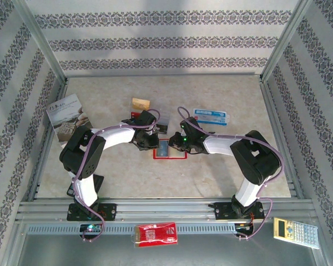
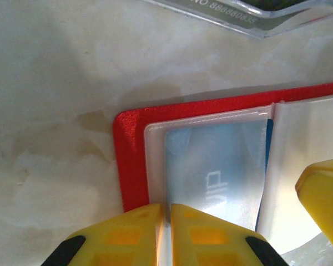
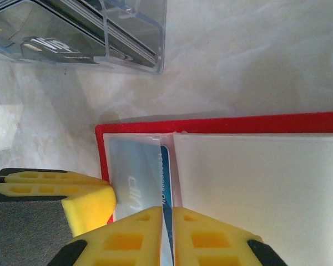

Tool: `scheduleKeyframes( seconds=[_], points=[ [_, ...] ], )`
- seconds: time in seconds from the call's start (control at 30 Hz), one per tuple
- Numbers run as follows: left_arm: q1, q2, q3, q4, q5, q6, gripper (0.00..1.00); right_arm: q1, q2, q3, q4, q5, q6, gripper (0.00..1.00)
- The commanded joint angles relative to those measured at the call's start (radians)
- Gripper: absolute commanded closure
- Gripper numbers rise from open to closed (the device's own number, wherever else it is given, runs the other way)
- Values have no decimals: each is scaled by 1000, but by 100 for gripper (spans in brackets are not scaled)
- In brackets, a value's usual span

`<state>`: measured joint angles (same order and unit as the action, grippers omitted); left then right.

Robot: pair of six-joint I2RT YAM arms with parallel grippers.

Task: Take the credit cards out of the card holder

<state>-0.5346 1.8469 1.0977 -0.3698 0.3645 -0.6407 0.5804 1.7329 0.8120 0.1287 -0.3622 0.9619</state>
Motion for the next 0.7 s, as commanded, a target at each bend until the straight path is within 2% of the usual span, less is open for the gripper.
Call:
scheduleKeyframes(
  seconds=[0.0,0.67],
  points=[
    [5,36,-43,-29,-38,-10,87,8,23,31,17,-25,5,87],
    [5,37,-72,-14,-32,-17,92,9,63,58,-65,-8,-27,87]
  ],
)
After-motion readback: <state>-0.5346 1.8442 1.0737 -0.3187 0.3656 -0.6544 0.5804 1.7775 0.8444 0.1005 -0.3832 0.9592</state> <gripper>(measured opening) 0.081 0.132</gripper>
